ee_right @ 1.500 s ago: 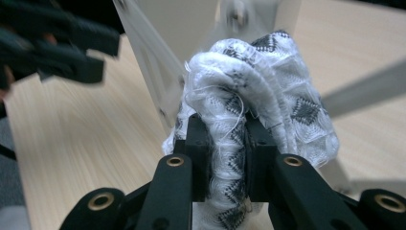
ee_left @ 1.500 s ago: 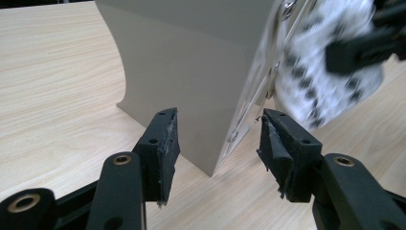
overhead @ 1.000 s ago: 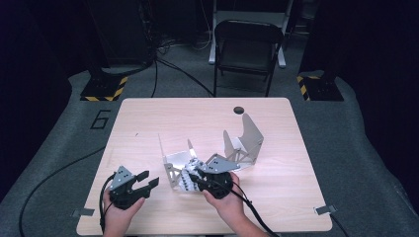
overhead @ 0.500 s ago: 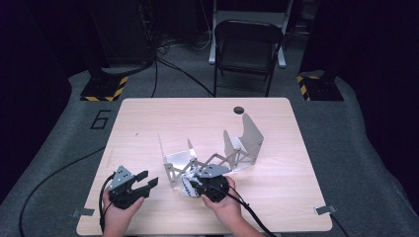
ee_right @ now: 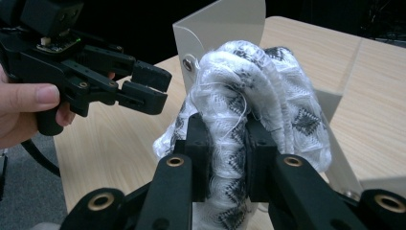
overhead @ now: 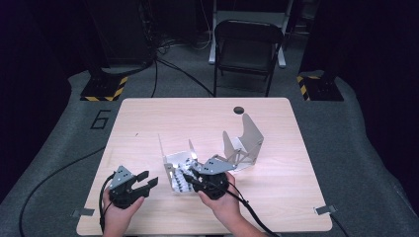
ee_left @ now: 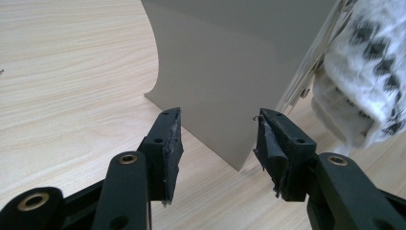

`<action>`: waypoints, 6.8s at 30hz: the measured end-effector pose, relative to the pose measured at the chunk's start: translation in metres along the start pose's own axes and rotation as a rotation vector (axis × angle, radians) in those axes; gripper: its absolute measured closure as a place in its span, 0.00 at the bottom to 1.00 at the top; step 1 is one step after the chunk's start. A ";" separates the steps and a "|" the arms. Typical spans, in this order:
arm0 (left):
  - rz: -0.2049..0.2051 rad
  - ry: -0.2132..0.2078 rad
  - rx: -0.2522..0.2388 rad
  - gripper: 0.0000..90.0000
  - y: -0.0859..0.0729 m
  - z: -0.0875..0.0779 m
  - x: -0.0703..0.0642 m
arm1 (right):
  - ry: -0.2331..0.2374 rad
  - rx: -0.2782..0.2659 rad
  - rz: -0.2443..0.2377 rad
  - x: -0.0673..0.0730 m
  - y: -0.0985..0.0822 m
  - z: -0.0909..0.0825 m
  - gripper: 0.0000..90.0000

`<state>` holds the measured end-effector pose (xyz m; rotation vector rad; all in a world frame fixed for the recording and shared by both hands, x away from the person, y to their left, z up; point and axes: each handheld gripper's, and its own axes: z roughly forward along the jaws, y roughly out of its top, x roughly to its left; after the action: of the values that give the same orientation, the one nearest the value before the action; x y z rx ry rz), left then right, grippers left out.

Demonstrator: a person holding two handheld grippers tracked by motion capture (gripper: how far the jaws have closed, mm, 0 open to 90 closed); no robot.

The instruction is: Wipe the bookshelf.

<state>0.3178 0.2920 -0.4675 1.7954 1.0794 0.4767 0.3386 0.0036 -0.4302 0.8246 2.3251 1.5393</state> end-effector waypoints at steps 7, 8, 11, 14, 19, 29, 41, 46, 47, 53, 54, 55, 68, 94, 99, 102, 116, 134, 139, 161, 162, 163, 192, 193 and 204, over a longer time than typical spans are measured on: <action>0.002 0.000 -0.003 0.57 0.000 -0.001 0.001 | -0.019 0.084 0.000 -0.005 -0.022 0.015 0.85; 0.003 -0.003 0.001 0.57 0.000 -0.001 0.001 | -0.021 0.089 -0.001 -0.006 -0.024 0.016 0.84; 0.001 -0.005 0.001 0.57 0.000 0.000 -0.001 | -0.035 0.113 -0.003 -0.008 -0.029 0.017 0.84; 0.006 -0.001 -0.009 0.57 0.000 0.001 -0.002 | -0.038 0.123 0.019 -0.011 -0.035 0.018 0.84; 0.009 -0.011 0.003 0.57 0.001 0.000 -0.005 | -0.026 0.166 0.039 -0.010 -0.049 0.018 0.84; 0.016 -0.039 0.008 0.57 0.002 0.002 -0.018 | -0.049 0.203 0.071 -0.005 -0.070 0.013 0.79; 0.023 -0.059 0.037 0.53 -0.003 0.009 -0.047 | -0.001 0.100 0.112 -0.014 -0.069 -0.035 0.51; 0.039 -0.088 0.055 0.51 -0.003 0.017 -0.060 | -0.028 0.068 0.089 -0.019 -0.073 -0.062 0.62; 0.045 -0.091 0.055 0.50 -0.003 0.019 -0.062 | -0.052 0.073 0.078 -0.021 -0.075 -0.064 0.66; 0.076 -0.132 0.087 0.52 -0.004 0.026 -0.074 | -0.080 0.117 0.108 -0.037 -0.092 -0.060 0.83; 0.088 -0.138 0.096 0.53 -0.004 0.027 -0.074 | -0.072 0.125 0.112 -0.038 -0.093 -0.057 0.84; 0.090 -0.136 0.088 0.57 -0.004 0.028 -0.076 | -0.066 0.134 0.117 -0.037 -0.093 -0.054 0.84; 0.048 -0.129 0.098 0.56 -0.009 0.024 -0.070 | 0.035 0.224 0.050 -0.002 -0.097 -0.022 0.85; 0.087 -0.064 0.156 0.31 -0.031 0.065 -0.128 | -0.034 0.057 0.104 -0.024 -0.089 -0.098 0.67; 0.080 -0.055 0.189 0.37 -0.038 0.076 -0.129 | -0.059 0.036 0.148 -0.033 -0.094 -0.099 0.67; 0.074 -0.054 0.196 0.44 -0.041 0.079 -0.129 | -0.067 0.034 0.163 -0.037 -0.098 -0.099 0.67; 0.103 0.017 0.188 0.86 -0.034 0.067 -0.112 | -0.100 0.040 0.226 -0.053 -0.108 -0.098 0.67; -0.023 0.126 -0.060 0.87 0.023 0.002 -0.081 | -0.106 0.027 0.248 -0.056 -0.109 -0.101 0.67; -0.036 0.133 -0.061 0.87 0.021 0.001 -0.075 | -0.102 0.024 0.257 -0.057 -0.109 -0.101 0.67; -0.030 0.133 -0.060 0.87 0.020 -0.005 -0.066 | -0.107 0.019 0.259 -0.058 -0.109 -0.101 0.67; -0.042 0.126 -0.051 0.87 0.015 0.000 -0.064 | -0.109 0.020 0.259 -0.058 -0.109 -0.101 0.67; -0.057 0.116 -0.053 0.87 0.010 0.004 -0.061 | -0.112 0.020 0.260 -0.058 -0.109 -0.101 0.67; -0.032 0.108 -0.016 0.87 0.001 0.001 -0.060 | -0.115 0.026 0.288 -0.062 -0.113 -0.101 0.67; -0.048 0.104 0.012 0.87 -0.003 0.008 -0.058 | -0.115 0.026 0.289 -0.063 -0.113 -0.101 0.67; -0.043 0.113 0.096 0.87 -0.013 0.036 -0.054 | -0.114 0.017 0.291 -0.064 -0.113 -0.103 0.66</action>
<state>0.3084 0.2304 -0.4882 1.8428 1.2347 0.5131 0.3046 -0.1452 -0.4956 1.2673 2.2154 1.5346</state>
